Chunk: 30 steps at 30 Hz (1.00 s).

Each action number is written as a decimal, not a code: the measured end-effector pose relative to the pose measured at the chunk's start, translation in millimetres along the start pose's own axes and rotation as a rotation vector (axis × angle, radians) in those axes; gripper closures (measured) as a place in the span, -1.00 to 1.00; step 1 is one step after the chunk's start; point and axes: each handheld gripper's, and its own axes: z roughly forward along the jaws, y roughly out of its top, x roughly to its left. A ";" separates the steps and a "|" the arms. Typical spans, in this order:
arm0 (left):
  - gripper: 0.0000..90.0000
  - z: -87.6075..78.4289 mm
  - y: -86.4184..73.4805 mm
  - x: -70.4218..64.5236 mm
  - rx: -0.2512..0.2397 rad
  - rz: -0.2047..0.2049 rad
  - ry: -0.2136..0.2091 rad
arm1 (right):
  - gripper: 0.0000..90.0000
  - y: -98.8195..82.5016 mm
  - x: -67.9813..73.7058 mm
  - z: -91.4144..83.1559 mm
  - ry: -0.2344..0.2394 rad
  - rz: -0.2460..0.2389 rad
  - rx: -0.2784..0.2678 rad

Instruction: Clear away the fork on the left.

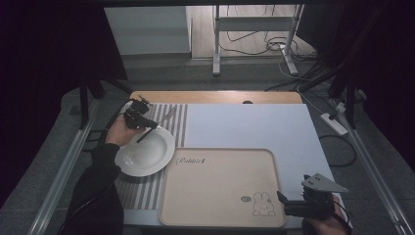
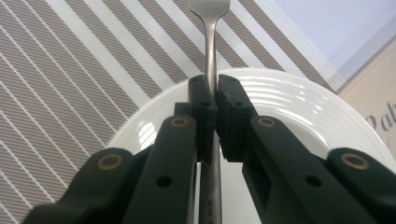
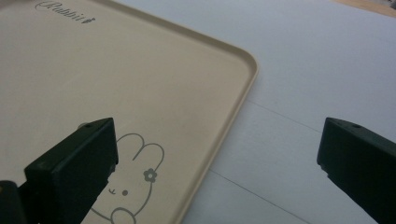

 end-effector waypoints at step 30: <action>0.88 -2.4 -31.9 -91.1 -0.009 0.072 -0.054 | -1.00 0.1 1.1 -0.2 0.003 -0.011 -0.001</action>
